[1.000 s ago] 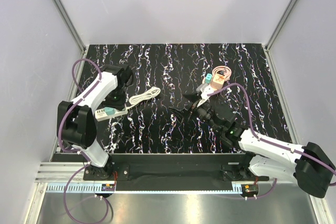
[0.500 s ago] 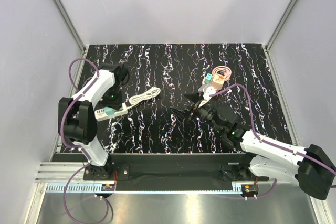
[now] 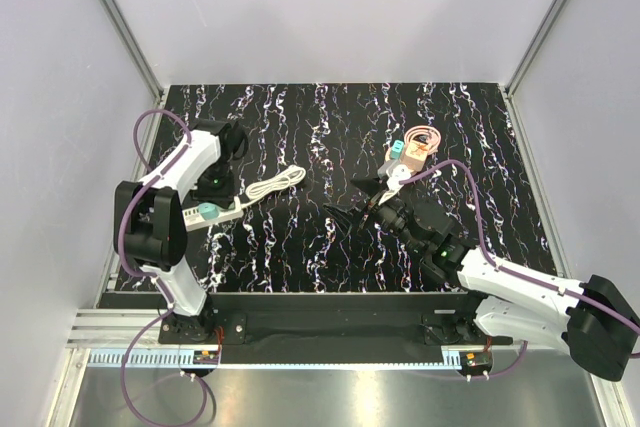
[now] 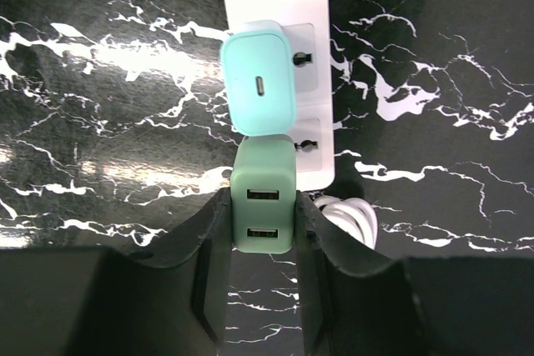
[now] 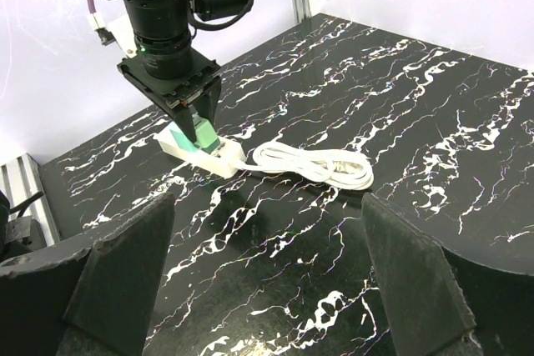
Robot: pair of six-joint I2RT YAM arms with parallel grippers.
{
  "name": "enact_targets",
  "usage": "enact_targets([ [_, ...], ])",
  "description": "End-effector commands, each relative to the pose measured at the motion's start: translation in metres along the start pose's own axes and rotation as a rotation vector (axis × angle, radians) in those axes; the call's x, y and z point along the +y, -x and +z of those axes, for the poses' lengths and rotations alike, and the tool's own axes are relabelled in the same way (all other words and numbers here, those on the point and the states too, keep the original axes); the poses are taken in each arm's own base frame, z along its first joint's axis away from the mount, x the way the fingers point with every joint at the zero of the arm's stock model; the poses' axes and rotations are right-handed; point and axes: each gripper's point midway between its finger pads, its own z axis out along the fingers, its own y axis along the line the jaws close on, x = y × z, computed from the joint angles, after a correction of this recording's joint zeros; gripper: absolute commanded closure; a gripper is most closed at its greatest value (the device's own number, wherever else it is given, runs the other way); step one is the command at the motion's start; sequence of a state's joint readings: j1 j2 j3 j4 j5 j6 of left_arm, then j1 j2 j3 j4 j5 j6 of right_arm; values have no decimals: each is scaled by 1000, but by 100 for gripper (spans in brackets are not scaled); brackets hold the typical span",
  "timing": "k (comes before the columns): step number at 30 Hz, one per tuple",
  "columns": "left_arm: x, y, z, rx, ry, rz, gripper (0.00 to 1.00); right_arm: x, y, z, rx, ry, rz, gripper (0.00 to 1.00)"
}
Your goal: Insert the plug
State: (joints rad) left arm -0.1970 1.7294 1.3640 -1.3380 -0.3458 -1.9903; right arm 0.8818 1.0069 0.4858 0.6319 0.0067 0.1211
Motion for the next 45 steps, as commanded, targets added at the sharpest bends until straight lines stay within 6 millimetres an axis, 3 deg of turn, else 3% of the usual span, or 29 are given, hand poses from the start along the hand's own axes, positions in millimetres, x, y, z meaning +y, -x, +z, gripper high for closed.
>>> enact_targets([
  [1, 16, 26, -5, -118, 116, -406, 100, 6, 20, -2, -69, 20, 4, 0],
  [16, 21, 22, 10, -158, 158, -389, 100, 6, 21, -4, -78, 22, 6, 0],
  [26, 10, 25, 3, -197, 82, -396, 100, 6, 21, -4, -80, 22, 9, 0],
  [38, 18, 31, 7, -244, 63, -390, 100, 11, 23, -6, -85, 50, 17, 0],
  [45, 21, 15, 14, -185, 60, -380, 100, 13, 22, -6, -84, 58, 21, 0],
])
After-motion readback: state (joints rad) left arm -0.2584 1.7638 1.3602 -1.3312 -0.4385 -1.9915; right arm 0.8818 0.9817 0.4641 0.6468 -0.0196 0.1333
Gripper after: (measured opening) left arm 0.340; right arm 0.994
